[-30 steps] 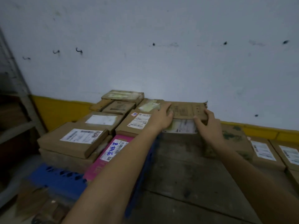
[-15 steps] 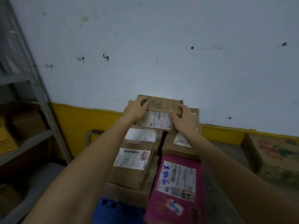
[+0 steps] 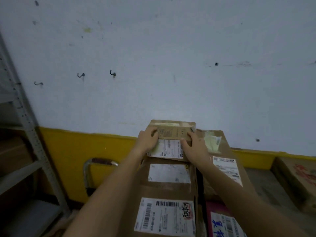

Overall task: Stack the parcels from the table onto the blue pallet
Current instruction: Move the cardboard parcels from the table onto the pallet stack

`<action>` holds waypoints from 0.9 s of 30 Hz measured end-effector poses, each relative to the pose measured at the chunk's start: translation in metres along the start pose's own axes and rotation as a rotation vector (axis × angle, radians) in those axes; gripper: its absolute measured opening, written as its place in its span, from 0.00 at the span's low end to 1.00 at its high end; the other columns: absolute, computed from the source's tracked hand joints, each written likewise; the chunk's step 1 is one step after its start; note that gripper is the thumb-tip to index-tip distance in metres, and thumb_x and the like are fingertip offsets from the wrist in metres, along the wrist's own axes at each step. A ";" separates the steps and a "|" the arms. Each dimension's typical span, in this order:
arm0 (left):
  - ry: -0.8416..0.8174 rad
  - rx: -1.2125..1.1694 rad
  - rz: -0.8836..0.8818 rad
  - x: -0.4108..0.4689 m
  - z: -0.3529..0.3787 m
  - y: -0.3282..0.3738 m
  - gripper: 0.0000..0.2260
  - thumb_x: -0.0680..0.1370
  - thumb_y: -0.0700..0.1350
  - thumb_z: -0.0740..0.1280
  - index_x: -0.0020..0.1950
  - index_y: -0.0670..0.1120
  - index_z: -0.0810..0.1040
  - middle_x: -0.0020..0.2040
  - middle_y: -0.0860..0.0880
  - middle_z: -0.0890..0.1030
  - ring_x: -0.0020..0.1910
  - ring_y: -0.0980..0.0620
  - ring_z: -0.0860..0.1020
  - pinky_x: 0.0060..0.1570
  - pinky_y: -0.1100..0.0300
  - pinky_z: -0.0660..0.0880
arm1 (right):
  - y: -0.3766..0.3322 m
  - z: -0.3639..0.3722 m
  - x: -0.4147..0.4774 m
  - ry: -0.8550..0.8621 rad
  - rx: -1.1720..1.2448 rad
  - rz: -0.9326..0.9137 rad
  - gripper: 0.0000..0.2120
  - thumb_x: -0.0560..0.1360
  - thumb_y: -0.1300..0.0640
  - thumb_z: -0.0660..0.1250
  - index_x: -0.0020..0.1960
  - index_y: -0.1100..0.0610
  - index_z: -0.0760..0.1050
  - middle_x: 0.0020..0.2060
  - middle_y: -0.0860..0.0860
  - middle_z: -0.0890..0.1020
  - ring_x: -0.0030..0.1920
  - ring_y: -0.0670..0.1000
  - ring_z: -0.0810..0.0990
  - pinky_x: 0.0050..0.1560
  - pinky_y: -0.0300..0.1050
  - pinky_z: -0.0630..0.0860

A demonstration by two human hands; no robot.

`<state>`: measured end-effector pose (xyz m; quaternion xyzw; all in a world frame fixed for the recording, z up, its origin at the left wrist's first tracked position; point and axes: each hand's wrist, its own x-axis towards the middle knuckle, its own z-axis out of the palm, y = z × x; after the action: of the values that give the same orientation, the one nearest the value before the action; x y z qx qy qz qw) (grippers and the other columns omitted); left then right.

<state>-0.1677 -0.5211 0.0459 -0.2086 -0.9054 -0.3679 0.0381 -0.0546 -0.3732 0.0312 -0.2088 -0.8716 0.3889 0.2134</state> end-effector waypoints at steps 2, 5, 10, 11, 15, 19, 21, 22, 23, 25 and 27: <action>0.005 -0.034 -0.026 0.002 0.007 -0.010 0.17 0.80 0.49 0.56 0.69 0.52 0.69 0.66 0.40 0.71 0.59 0.41 0.74 0.55 0.58 0.69 | 0.002 0.006 0.004 0.014 -0.049 -0.008 0.25 0.78 0.41 0.55 0.73 0.46 0.58 0.65 0.59 0.67 0.60 0.57 0.71 0.51 0.45 0.67; 0.013 -0.046 -0.019 0.006 0.010 -0.013 0.16 0.80 0.50 0.56 0.67 0.53 0.70 0.63 0.39 0.72 0.53 0.41 0.76 0.53 0.54 0.72 | 0.004 0.009 0.007 0.027 -0.065 -0.009 0.25 0.78 0.41 0.55 0.73 0.46 0.58 0.65 0.59 0.67 0.60 0.57 0.71 0.50 0.43 0.65; 0.034 -0.019 -0.012 0.005 0.009 -0.010 0.15 0.79 0.49 0.57 0.66 0.53 0.70 0.62 0.40 0.75 0.52 0.44 0.75 0.49 0.55 0.72 | 0.005 0.005 0.003 0.006 -0.040 -0.022 0.26 0.78 0.41 0.54 0.74 0.45 0.57 0.67 0.58 0.65 0.63 0.58 0.70 0.49 0.44 0.64; 0.036 -0.025 -0.007 0.005 0.009 -0.009 0.15 0.79 0.49 0.57 0.66 0.53 0.70 0.62 0.41 0.75 0.50 0.46 0.75 0.47 0.57 0.71 | 0.005 0.004 0.002 -0.004 -0.044 -0.029 0.26 0.78 0.40 0.54 0.74 0.45 0.56 0.67 0.58 0.65 0.63 0.58 0.70 0.49 0.43 0.64; 0.009 -0.045 0.004 0.007 0.006 -0.006 0.16 0.80 0.47 0.56 0.67 0.51 0.70 0.64 0.40 0.73 0.57 0.43 0.74 0.51 0.58 0.69 | 0.003 -0.002 0.001 -0.044 -0.052 -0.034 0.27 0.78 0.40 0.55 0.75 0.43 0.54 0.68 0.57 0.64 0.64 0.58 0.69 0.52 0.44 0.66; 0.000 -0.036 -0.001 0.012 0.007 -0.005 0.15 0.80 0.46 0.55 0.67 0.50 0.70 0.63 0.40 0.74 0.56 0.43 0.74 0.50 0.57 0.70 | 0.000 -0.004 0.004 -0.056 -0.076 -0.039 0.28 0.78 0.40 0.54 0.75 0.44 0.53 0.68 0.57 0.64 0.64 0.58 0.69 0.57 0.46 0.68; 0.001 -0.037 0.005 0.012 0.008 -0.005 0.15 0.81 0.46 0.55 0.67 0.50 0.70 0.62 0.40 0.74 0.55 0.44 0.75 0.48 0.58 0.70 | 0.002 -0.004 0.005 -0.064 -0.081 -0.039 0.28 0.78 0.40 0.54 0.75 0.43 0.52 0.68 0.57 0.64 0.65 0.58 0.69 0.58 0.47 0.69; -0.002 -0.039 0.008 0.012 0.008 -0.005 0.15 0.81 0.46 0.55 0.67 0.50 0.70 0.62 0.40 0.74 0.54 0.44 0.75 0.47 0.59 0.70 | 0.003 -0.003 0.006 -0.065 -0.081 -0.040 0.28 0.78 0.40 0.54 0.75 0.43 0.52 0.68 0.58 0.64 0.65 0.58 0.69 0.59 0.48 0.69; -0.007 -0.043 0.010 0.012 0.008 -0.005 0.15 0.81 0.46 0.55 0.67 0.50 0.70 0.62 0.40 0.74 0.55 0.43 0.74 0.47 0.59 0.69 | 0.004 -0.003 0.006 -0.065 -0.080 -0.045 0.28 0.78 0.39 0.54 0.75 0.43 0.52 0.68 0.58 0.64 0.64 0.58 0.69 0.58 0.47 0.69; -0.010 -0.062 0.003 0.013 0.007 -0.004 0.16 0.81 0.46 0.55 0.68 0.50 0.70 0.64 0.39 0.72 0.57 0.41 0.74 0.50 0.57 0.70 | 0.007 -0.003 0.006 -0.070 -0.059 -0.055 0.28 0.78 0.40 0.55 0.75 0.42 0.52 0.66 0.57 0.64 0.63 0.58 0.70 0.55 0.45 0.68; 0.006 -0.085 -0.011 0.012 0.006 -0.002 0.16 0.81 0.47 0.55 0.68 0.50 0.70 0.66 0.38 0.70 0.59 0.39 0.73 0.56 0.54 0.71 | 0.009 -0.005 0.005 -0.077 -0.022 -0.060 0.27 0.78 0.41 0.55 0.75 0.42 0.52 0.67 0.57 0.63 0.62 0.57 0.70 0.53 0.44 0.67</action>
<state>-0.1790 -0.5143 0.0433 -0.2041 -0.8898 -0.4070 0.0301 -0.0548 -0.3620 0.0285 -0.1698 -0.8892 0.3805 0.1890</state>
